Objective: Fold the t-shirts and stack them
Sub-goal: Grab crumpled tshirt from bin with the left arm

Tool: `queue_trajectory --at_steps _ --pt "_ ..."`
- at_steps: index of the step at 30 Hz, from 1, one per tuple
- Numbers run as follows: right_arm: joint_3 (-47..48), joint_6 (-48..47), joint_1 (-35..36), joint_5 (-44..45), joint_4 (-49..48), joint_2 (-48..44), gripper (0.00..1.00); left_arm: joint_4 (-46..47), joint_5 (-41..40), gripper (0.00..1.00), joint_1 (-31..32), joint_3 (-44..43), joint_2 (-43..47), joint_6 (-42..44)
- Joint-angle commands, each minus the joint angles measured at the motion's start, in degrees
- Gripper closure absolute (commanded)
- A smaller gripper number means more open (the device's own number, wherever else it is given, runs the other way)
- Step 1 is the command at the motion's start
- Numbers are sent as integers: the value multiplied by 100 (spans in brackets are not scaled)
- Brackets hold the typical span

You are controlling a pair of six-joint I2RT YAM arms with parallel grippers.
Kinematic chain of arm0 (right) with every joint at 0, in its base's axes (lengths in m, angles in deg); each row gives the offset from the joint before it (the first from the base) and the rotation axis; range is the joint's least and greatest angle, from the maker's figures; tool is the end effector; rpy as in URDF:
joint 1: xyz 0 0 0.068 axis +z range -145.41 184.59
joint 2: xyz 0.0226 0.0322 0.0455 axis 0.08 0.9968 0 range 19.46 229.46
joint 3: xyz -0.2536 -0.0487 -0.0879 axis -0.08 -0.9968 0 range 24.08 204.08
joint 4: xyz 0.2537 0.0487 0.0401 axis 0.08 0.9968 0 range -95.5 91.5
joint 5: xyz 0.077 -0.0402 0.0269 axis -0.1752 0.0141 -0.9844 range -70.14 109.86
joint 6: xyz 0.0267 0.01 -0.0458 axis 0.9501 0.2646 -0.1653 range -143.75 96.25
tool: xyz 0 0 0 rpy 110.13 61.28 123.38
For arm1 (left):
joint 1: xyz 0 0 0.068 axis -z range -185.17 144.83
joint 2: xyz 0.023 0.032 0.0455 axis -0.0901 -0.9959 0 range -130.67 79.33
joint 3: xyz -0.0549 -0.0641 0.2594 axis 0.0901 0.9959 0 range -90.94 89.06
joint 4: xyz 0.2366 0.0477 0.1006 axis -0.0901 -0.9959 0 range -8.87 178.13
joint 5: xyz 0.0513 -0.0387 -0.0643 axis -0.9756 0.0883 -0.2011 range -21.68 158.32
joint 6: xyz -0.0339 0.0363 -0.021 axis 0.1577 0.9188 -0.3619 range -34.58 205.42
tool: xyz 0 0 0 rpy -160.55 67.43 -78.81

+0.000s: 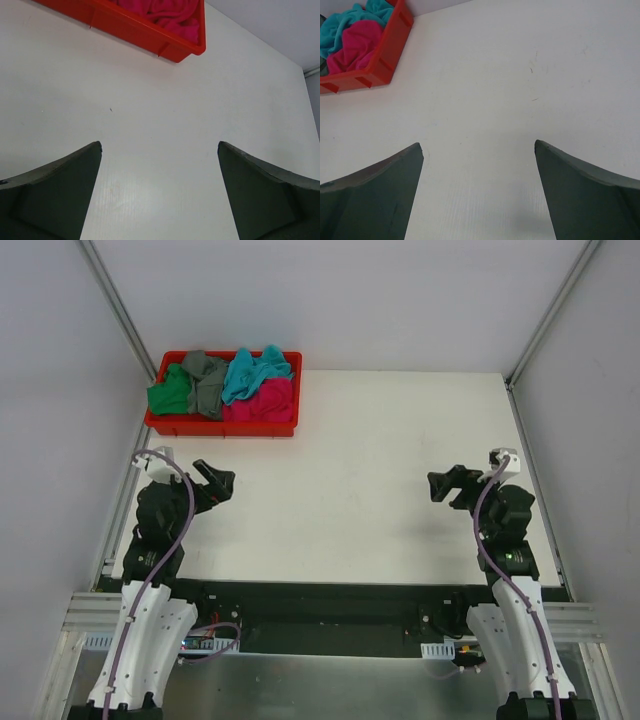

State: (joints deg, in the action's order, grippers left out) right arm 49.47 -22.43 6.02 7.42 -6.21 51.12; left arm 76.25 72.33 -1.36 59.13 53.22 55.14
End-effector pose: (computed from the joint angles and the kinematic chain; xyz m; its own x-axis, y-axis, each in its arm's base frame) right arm 0.1533 0.0115 0.2744 -0.1024 0.0200 -0.9945 -0.2364 0.9707 0.0439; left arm 0.1314 -0.0112 0.2906 -0.1891 -0.4915 -0.8501 0.0463 0.8603 -0.5077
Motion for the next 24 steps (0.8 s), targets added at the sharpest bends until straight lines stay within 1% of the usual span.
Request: queue_trajectory --at_steps 1,4,7,9,11,12,14,16,17,19,22,24 --pt "-34 96 33 -135 -394 -151 4 265 161 1 40 -250 -254 -83" --pt "-43 271 33 -162 -378 -151 4 265 258 1 40 -259 -465 -66" --pt "-8 465 33 127 -202 -143 4 265 284 1 40 -320 -781 -22" --pt "28 553 24 330 -88 -125 4 274 320 1 40 -486 -1088 5" --pt "141 440 33 357 44 -46 4 300 328 1 40 -749 -1518 101" --pt "220 413 24 374 297 32 4 326 337 1 40 -907 -1755 171" --pt "361 325 33 375 457 208 4 449 198 1 40 -1346 -2378 277" --pt "379 246 33 357 484 305 4 459 -136 1 40 -1908 -3203 338" --pt "371 237 33 374 484 332 4 458 -242 1 40 -2189 -3573 504" --pt "353 184 33 436 484 341 4 319 -707 1 32 -2970 -4399 576" --pt "327 132 33 559 493 323 4 187 -1304 1 5 -3991 -5612 962" --pt "309 131 24 638 502 306 4 55 -1682 1 -82 -4860 -6368 1225"
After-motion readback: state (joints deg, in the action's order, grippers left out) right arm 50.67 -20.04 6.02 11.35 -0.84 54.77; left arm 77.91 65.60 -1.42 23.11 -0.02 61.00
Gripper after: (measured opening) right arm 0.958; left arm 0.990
